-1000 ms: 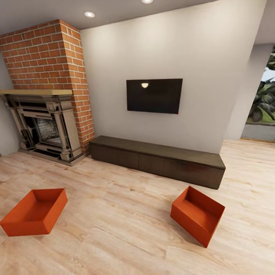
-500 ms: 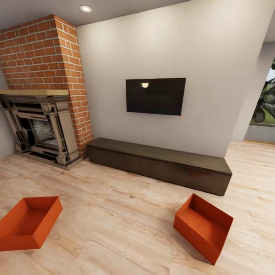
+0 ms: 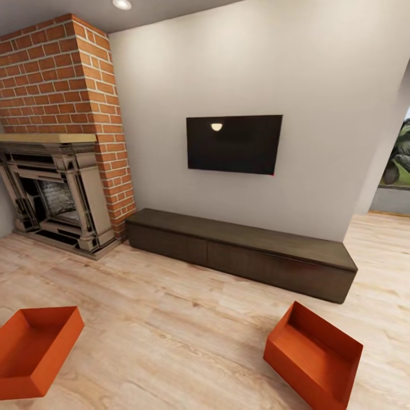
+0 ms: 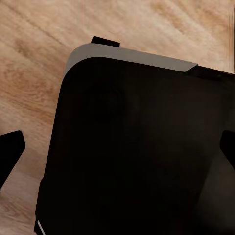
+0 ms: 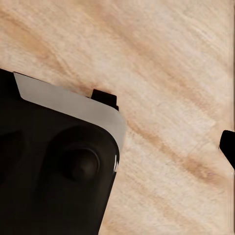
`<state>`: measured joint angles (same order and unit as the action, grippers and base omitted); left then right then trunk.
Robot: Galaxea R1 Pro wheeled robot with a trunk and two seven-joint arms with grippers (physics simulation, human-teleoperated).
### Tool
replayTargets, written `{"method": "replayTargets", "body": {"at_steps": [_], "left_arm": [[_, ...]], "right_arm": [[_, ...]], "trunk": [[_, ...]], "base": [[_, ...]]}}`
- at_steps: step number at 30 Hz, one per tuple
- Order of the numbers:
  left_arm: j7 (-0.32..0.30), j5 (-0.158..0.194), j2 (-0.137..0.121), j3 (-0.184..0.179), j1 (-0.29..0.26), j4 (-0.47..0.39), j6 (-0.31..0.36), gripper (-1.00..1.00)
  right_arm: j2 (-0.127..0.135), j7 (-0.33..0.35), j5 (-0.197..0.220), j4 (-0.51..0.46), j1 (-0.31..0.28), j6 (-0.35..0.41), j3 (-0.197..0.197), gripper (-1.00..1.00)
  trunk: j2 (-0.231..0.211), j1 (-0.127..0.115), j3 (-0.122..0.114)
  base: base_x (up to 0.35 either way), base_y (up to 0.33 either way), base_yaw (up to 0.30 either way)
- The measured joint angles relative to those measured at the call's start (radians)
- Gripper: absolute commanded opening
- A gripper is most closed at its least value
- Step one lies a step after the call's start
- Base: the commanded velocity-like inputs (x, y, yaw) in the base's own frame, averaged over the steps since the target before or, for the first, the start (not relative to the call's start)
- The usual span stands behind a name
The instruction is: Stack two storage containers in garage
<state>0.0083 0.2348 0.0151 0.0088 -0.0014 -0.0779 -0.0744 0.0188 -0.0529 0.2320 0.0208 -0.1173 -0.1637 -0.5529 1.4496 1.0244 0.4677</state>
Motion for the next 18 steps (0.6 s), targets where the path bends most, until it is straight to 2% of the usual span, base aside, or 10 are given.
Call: {"method": "replayTargets", "body": {"at_steps": [18], "left_arm": [[0.000, 0.000, 0.000, 0.000, 0.000, 0.000, 0.000, 1.00]], "right_arm": [[0.000, 0.000, 0.000, 0.000, 0.000, 0.000, 0.000, 1.00]], "trunk": [[0.000, 0.000, 0.000]], "base": [[0.326, 0.000, 0.000]]}}
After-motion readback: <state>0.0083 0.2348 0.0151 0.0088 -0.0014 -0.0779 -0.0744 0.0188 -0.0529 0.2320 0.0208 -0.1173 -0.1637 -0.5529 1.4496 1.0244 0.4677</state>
